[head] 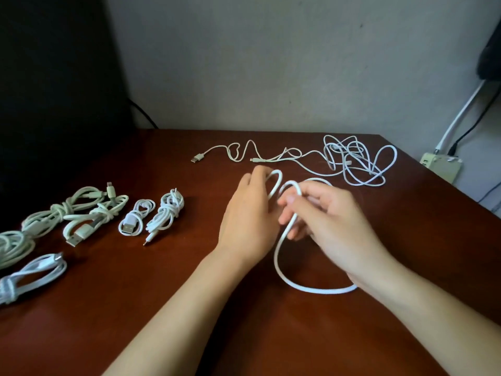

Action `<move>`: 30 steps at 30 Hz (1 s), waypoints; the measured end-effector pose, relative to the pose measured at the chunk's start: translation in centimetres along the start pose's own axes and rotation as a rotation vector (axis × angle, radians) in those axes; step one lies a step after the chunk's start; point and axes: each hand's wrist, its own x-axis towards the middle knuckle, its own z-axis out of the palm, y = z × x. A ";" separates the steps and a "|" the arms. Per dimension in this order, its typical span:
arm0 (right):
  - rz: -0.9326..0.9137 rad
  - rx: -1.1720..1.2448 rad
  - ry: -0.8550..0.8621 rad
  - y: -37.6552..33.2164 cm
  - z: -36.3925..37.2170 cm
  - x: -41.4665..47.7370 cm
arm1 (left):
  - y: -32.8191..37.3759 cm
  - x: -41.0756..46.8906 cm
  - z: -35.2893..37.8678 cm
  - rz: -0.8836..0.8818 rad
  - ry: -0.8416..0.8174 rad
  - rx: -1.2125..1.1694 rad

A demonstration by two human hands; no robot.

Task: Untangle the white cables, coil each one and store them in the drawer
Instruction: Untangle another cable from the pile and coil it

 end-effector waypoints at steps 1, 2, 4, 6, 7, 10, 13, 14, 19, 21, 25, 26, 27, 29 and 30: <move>0.043 0.053 0.024 -0.1 -0.3 0.3 | 0.1 0.0 0.0 0.013 0.020 -0.007; 0.075 0.088 0.039 -0.1 -0.6 0.6 | 0.2 0.0 0.0 0.018 0.024 -0.002; 0.097 0.085 0.040 0.0 -1.1 1.1 | 0.3 0.0 0.0 -0.010 0.010 -0.035; 0.078 0.055 0.040 0.2 -1.4 1.3 | 0.5 0.0 0.0 -0.055 -0.038 -0.119; 0.065 0.066 0.051 0.2 -1.4 1.3 | 0.8 -0.1 0.1 -0.076 -0.057 -0.180; 0.034 0.145 0.078 -0.2 -1.3 1.2 | 1.1 0.0 0.3 -0.095 -0.056 -0.258; -0.008 0.168 0.068 -0.2 -1.2 1.1 | 0.8 0.2 0.3 -0.106 -0.117 -0.190; -0.012 0.181 0.061 -0.1 -1.2 1.1 | 0.7 0.2 0.2 -0.105 -0.132 -0.185; -0.044 0.207 0.014 0.7 -1.0 1.3 | 1.3 0.0 -0.1 -0.083 -0.289 -0.364; -0.057 0.220 -0.018 0.9 -0.9 1.2 | 1.6 0.0 -0.2 -0.066 -0.330 -0.450; -0.020 0.254 -0.107 0.6 -0.9 0.8 | 1.1 -0.1 -0.3 -0.029 -0.330 -0.478; -0.003 0.252 -0.121 0.5 -0.9 0.8 | 0.9 -0.1 -0.3 -0.013 -0.327 -0.463; 0.007 0.245 -0.130 0.4 -1.0 0.8 | 0.8 -0.1 -0.2 -0.001 -0.329 -0.453; 0.024 0.214 -0.131 0.1 -1.0 0.7 | 0.7 -0.2 0.0 0.019 -0.355 -0.467; 0.034 0.198 -0.124 -0.1 -1.1 0.7 | 0.6 -0.2 0.2 0.024 -0.373 -0.478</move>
